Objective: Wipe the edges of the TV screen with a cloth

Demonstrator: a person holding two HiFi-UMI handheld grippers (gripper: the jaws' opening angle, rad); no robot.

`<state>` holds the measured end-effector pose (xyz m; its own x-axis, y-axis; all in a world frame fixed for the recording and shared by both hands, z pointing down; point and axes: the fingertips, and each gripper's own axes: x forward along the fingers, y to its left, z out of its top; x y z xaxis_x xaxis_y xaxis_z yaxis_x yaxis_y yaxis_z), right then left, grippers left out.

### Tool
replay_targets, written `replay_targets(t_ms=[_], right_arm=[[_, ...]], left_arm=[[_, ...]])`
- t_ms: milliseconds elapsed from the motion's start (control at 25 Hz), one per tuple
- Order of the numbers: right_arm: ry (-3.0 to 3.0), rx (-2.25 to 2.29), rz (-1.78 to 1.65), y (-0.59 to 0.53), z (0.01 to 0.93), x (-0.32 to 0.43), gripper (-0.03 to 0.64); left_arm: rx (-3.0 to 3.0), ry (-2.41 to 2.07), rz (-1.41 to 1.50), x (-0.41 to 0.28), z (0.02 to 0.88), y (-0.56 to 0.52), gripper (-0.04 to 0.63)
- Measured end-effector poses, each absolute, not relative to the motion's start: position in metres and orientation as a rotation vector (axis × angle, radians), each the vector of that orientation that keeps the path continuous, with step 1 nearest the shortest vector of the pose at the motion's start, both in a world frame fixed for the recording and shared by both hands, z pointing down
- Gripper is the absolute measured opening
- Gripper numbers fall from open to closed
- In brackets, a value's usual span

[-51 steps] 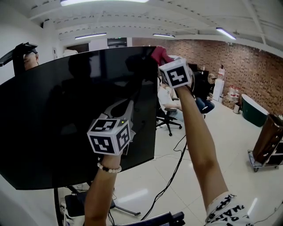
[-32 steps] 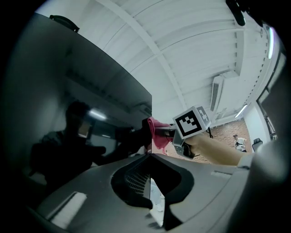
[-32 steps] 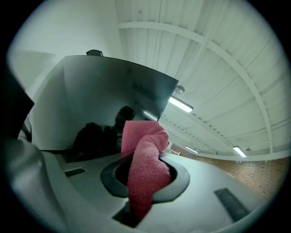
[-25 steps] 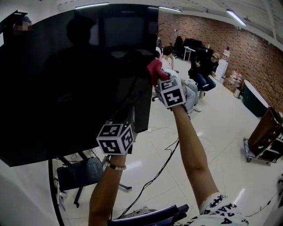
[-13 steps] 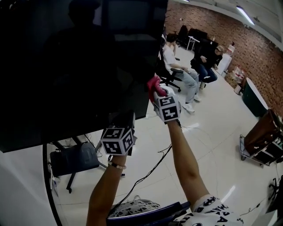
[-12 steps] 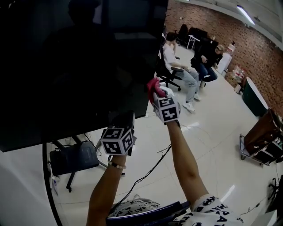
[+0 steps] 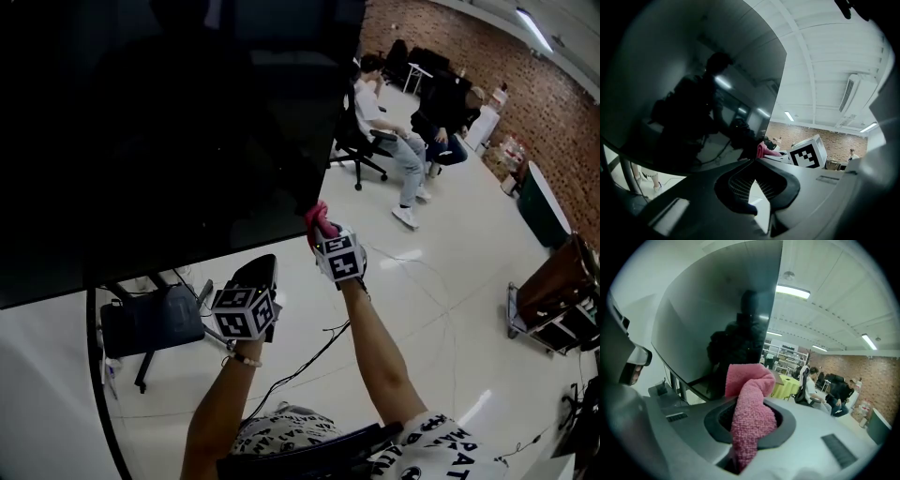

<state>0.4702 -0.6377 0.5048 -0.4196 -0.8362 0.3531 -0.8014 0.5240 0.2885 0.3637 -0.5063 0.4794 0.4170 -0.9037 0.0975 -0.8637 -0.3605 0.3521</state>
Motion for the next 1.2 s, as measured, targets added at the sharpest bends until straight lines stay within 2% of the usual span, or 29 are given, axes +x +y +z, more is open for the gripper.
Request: replay_targets(t_ms=[360, 760, 960, 1200], right_arm=[[-2.260, 1.284, -0.006, -0.628, 0.576, 0.457, 0.061], [-2.257, 1.352, 0.120, -0.613, 0.582, 0.467, 0.060], [-2.348, 1.328, 0.167, -0.553, 0.568, 0.457, 0.060], [-2.443, 1.231, 0.199, -0.476, 0.564, 0.395, 0.060]], left_arm=[[2.235, -1.569, -0.117, 0.333, 0.520, -0.479, 0.003], [2.209, -1.618, -0.105, 0.300, 0.522, -0.438, 0.003], [2.222, -1.650, -0.084, 0.271, 0.509, -0.414, 0.003], [2.199, -1.682, -0.041, 0.221, 0.523, -0.400, 0.003]])
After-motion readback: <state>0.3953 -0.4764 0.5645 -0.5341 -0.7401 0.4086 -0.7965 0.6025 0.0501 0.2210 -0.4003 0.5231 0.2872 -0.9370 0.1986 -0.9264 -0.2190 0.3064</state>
